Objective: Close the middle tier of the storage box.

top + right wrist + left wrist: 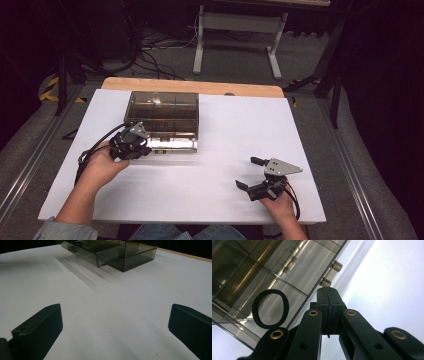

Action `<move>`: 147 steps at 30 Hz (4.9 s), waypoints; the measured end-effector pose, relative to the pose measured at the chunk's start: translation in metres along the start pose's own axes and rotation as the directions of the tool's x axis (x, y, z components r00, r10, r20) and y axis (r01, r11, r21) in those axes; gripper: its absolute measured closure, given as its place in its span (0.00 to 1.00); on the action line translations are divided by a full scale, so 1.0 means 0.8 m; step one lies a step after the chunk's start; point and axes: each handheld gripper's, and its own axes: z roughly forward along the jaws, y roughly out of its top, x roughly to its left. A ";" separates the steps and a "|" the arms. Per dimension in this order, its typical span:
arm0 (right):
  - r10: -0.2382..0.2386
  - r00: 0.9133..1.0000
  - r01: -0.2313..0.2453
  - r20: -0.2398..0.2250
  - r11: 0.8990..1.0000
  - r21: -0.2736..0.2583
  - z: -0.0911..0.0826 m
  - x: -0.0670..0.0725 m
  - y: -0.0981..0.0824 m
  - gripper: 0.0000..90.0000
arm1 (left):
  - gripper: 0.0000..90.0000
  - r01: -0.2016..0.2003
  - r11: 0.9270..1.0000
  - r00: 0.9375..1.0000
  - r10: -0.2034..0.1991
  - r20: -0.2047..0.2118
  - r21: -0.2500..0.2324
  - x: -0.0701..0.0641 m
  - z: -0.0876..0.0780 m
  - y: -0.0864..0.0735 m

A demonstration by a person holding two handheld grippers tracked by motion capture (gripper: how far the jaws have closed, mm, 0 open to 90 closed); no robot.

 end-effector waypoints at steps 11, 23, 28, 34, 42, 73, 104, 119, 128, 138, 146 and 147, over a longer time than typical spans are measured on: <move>0.001 1.000 -0.001 0.000 1.000 0.000 0.000 0.000 0.000 0.00 | 0.99 -0.019 0.999 1.000 0.019 0.001 0.043 -0.001 0.009 0.003; 0.002 1.000 -0.002 0.000 1.000 0.000 0.000 0.000 0.000 0.00 | 0.99 -0.022 0.998 1.000 0.023 -0.015 0.067 0.001 0.021 0.003; 0.001 1.000 -0.001 0.001 1.000 0.002 0.000 0.000 0.000 0.00 | 0.99 -0.021 0.997 1.000 0.022 -0.018 0.069 0.002 0.025 0.003; 0.000 1.000 0.000 0.001 1.000 0.002 0.000 0.000 0.000 0.00 | 0.99 -0.038 0.997 0.999 0.040 -0.019 0.065 0.002 0.029 0.003; -0.002 1.000 0.002 0.000 1.000 0.003 0.000 0.000 0.000 0.00 | 0.99 -0.038 0.997 0.999 0.040 -0.023 0.067 0.001 0.032 0.003; 0.001 1.000 -0.001 0.002 1.000 0.004 0.000 0.000 0.000 0.00 | 0.99 0.042 0.999 0.996 -0.043 -0.073 -0.012 0.015 0.032 0.008; 0.001 1.000 -0.001 0.004 1.000 0.002 0.000 -0.001 0.000 0.00 | 0.99 0.122 0.985 0.986 -0.134 -0.101 -0.120 0.042 0.042 0.011; 0.001 1.000 -0.001 0.005 1.000 0.007 0.000 0.000 0.000 0.00 | 0.99 0.157 0.974 0.976 -0.179 -0.127 -0.165 0.051 0.050 0.013; -0.001 1.000 0.001 0.005 1.000 0.007 0.000 0.000 0.000 0.00 | 0.99 0.173 0.968 0.974 -0.196 -0.115 -0.181 0.054 0.055 0.014; 0.000 1.000 0.000 0.005 1.000 0.007 0.000 0.000 0.000 0.00 | 0.99 0.189 0.969 0.971 -0.208 -0.114 -0.158 0.055 0.057 0.013; -0.001 1.000 0.001 0.004 1.000 0.006 0.000 0.000 0.000 0.00 | 0.86 0.203 0.966 0.971 -0.220 -0.093 -0.161 0.053 0.042 0.011; -0.001 1.000 0.001 0.004 1.000 0.007 0.000 0.000 0.000 0.00 | 0.84 0.205 0.964 0.972 -0.221 -0.085 -0.167 0.053 0.040 0.010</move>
